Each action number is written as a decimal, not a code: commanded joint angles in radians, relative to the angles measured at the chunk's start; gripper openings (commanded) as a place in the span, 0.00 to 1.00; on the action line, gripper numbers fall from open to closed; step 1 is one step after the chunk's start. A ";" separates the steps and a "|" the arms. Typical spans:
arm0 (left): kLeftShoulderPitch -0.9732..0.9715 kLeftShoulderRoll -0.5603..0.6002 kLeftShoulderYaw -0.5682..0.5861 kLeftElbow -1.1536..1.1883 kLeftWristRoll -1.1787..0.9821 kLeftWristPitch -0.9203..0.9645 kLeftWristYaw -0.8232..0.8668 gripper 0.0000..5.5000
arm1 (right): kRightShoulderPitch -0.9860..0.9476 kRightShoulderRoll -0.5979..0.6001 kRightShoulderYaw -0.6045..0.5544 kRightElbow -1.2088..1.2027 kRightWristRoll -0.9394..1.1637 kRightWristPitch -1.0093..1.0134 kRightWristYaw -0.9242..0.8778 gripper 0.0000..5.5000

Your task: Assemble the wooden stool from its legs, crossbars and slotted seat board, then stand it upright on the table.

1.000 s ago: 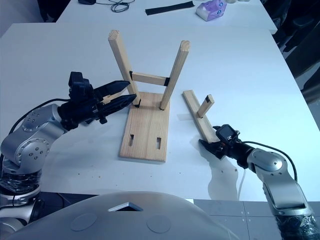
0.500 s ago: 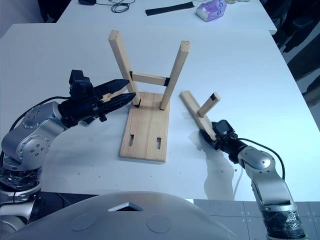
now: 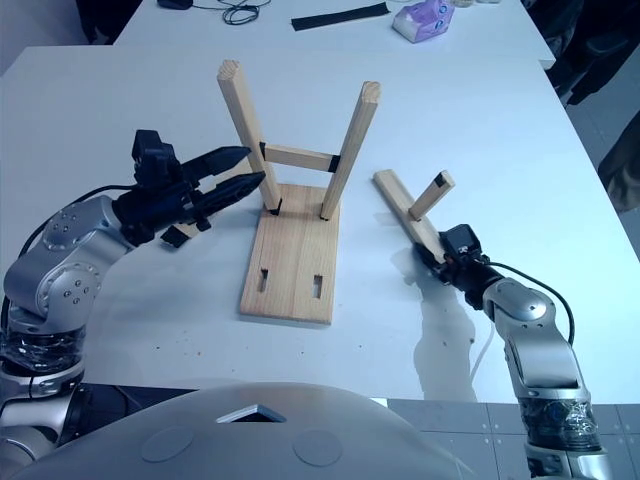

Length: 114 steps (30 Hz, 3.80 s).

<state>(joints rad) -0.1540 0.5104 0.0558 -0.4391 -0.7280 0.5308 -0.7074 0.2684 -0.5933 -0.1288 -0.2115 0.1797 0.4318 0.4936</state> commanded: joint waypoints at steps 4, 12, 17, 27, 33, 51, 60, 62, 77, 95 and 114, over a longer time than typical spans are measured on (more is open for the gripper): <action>-0.057 0.013 0.061 0.023 0.038 0.010 0.082 0.46 | -0.144 -0.010 -0.145 0.032 0.096 -0.028 0.028 0.39; -0.108 0.047 0.083 0.014 -0.033 0.080 0.055 0.46 | -0.409 -0.046 -0.340 -0.102 0.569 0.129 0.169 0.39; -0.113 0.036 0.068 -0.005 -0.136 0.125 -0.001 0.46 | -0.490 -0.141 -0.339 -0.197 0.884 0.312 0.286 0.39; -0.173 -0.037 0.048 -0.036 -0.364 0.232 0.021 0.46 | -0.519 -0.230 -0.228 -0.281 1.039 0.427 0.403 0.39; -0.196 -0.064 0.060 -0.053 -0.491 0.259 0.078 0.46 | -0.498 -0.221 -0.177 -0.297 1.013 0.409 0.415 0.39; -0.236 -0.086 0.008 -0.037 -0.613 0.281 0.105 0.61 | -0.533 -0.217 -0.094 -0.305 1.010 0.406 0.470 0.39; -0.224 -0.060 0.022 -0.055 -0.673 0.292 0.032 0.48 | -0.531 -0.214 -0.067 -0.310 0.984 0.396 0.484 0.39; -0.217 -0.048 0.029 -0.058 -0.683 0.297 0.021 0.44 | -0.529 -0.220 -0.068 -0.310 0.982 0.396 0.491 0.39; -0.208 -0.031 0.019 -0.067 -0.631 0.286 0.013 0.39 | -0.496 -0.292 -0.011 -0.319 0.840 0.356 0.578 0.39; -0.242 0.017 0.085 -0.021 -0.563 0.270 0.008 0.39 | -0.349 -0.388 -0.062 -0.263 0.702 0.259 0.682 0.57; 0.040 0.332 -0.078 -0.025 0.036 -0.042 -0.449 0.39 | -0.105 -0.356 -0.184 -0.279 0.621 0.191 0.655 0.57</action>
<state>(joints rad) -0.1577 0.8443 0.0038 -0.4614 -0.7545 0.5531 -1.1241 0.1703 -0.9398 -0.3181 -0.4894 0.8160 0.6325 1.1406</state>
